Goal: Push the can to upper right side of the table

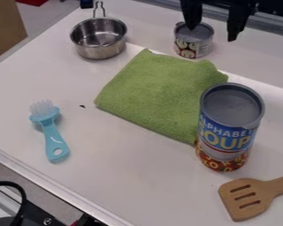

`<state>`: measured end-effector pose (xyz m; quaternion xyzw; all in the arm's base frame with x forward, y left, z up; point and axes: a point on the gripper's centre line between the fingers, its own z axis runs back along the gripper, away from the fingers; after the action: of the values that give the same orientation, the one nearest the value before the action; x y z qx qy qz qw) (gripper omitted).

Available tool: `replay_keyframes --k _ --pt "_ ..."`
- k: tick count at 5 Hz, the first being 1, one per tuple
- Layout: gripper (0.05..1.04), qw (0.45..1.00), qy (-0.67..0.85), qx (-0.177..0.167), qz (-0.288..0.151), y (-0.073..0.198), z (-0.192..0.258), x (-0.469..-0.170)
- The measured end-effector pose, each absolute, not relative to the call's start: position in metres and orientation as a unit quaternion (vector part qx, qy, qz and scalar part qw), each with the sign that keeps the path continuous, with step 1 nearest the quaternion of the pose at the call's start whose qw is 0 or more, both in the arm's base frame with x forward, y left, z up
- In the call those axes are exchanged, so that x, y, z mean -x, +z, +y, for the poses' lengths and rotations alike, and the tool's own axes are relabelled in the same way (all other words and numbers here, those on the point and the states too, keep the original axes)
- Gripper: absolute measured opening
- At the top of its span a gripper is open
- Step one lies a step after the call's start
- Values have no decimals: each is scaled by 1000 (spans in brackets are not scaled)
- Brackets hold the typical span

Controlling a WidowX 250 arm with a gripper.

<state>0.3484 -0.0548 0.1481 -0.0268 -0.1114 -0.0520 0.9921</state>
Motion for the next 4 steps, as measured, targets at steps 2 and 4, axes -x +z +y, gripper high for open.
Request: replay_keyframes --k 2,4 --pt "997 988 67 4 -142 128 -27 -347" --pt "997 950 285 -38 -125 145 34 -355"
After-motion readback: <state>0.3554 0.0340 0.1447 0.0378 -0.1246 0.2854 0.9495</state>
